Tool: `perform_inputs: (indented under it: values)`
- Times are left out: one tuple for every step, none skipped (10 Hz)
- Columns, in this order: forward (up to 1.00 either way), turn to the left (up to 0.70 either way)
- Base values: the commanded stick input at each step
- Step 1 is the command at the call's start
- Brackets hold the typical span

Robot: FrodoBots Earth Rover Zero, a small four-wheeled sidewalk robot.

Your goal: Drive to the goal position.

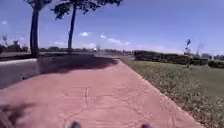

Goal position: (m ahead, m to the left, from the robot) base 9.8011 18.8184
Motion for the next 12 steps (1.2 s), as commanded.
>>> perform_inputs:
  values:
    - [1.0, 0.0]
    - [1.0, 0.0]
    - [1.0, 0.0]
    - [1.0, 0.0]
    - [1.0, 0.0]
    - [1.0, 0.0]
    - [1.0, 0.0]
    - [1.0, 0.0]
    - [1.0, 0.0]
    - [1.0, 0.0]
    - [1.0, 0.0]
    - [1.0, 0.0]
